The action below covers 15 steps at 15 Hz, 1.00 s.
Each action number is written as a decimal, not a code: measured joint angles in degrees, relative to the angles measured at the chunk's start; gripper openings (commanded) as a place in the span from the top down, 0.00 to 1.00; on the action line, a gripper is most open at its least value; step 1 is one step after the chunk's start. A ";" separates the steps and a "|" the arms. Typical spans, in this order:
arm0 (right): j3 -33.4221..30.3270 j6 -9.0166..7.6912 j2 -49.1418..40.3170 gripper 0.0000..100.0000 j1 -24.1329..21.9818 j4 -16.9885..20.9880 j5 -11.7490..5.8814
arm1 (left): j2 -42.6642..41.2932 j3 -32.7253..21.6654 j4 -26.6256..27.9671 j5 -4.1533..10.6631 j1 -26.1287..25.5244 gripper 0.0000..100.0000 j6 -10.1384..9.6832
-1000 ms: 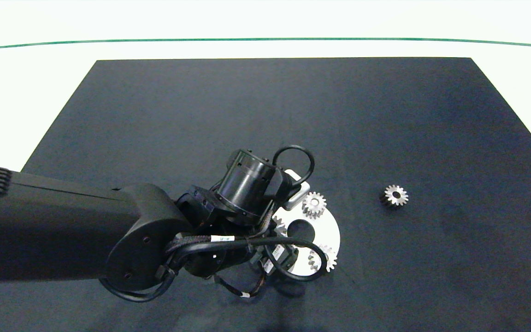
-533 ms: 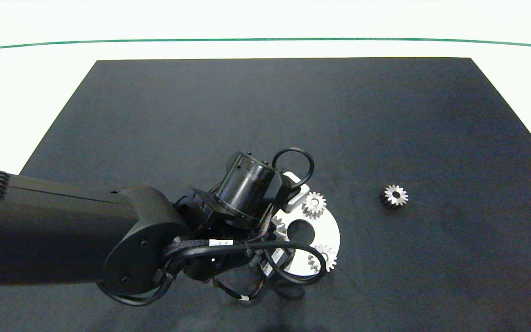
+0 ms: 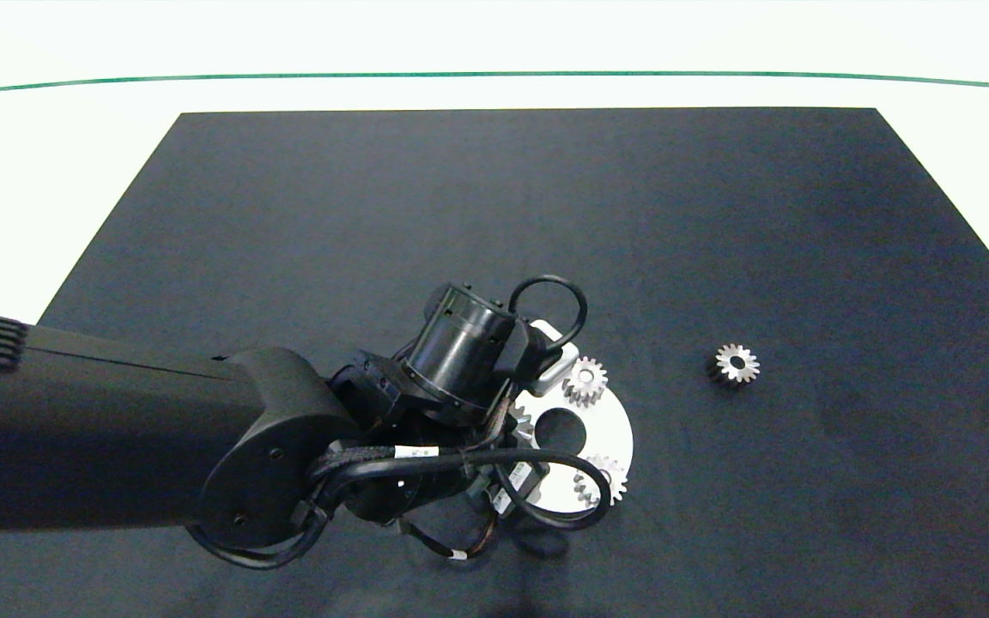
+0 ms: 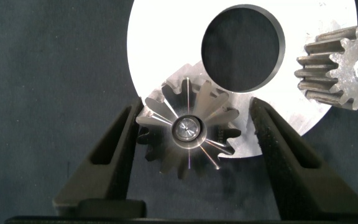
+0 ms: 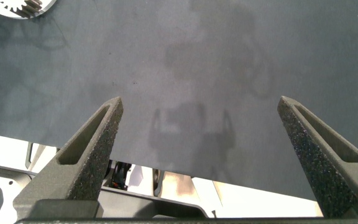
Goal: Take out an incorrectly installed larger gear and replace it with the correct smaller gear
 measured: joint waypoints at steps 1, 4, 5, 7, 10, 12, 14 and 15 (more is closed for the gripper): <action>0.00 0.00 0.00 0.00 0.00 0.00 0.00 | 0.11 -0.07 -0.04 -0.02 0.07 0.43 0.00; 0.00 -0.02 0.00 0.00 0.00 0.00 0.00 | 0.26 -0.13 -0.01 0.00 0.11 0.49 0.02; 0.00 -0.07 0.00 0.00 0.00 0.00 0.00 | 0.28 -0.16 -0.01 0.00 0.11 0.52 0.00; 0.00 -0.13 0.00 0.00 0.05 0.00 0.00 | 0.30 -0.13 -0.01 0.00 0.11 0.55 0.05; 0.00 -0.17 -0.02 0.00 0.05 0.00 0.00 | 0.28 -0.22 0.07 0.02 0.11 0.61 0.30; 0.00 -0.17 -0.05 0.00 0.05 0.00 0.00 | 0.30 -0.77 1.51 0.02 0.11 0.65 0.24; 0.00 -0.17 -0.05 0.00 0.05 0.00 0.00 | 0.30 -1.04 2.47 0.02 0.13 0.70 0.05; 0.00 -0.17 -0.05 0.00 0.05 0.00 -0.02 | 0.33 -1.27 2.69 0.02 0.13 0.71 0.05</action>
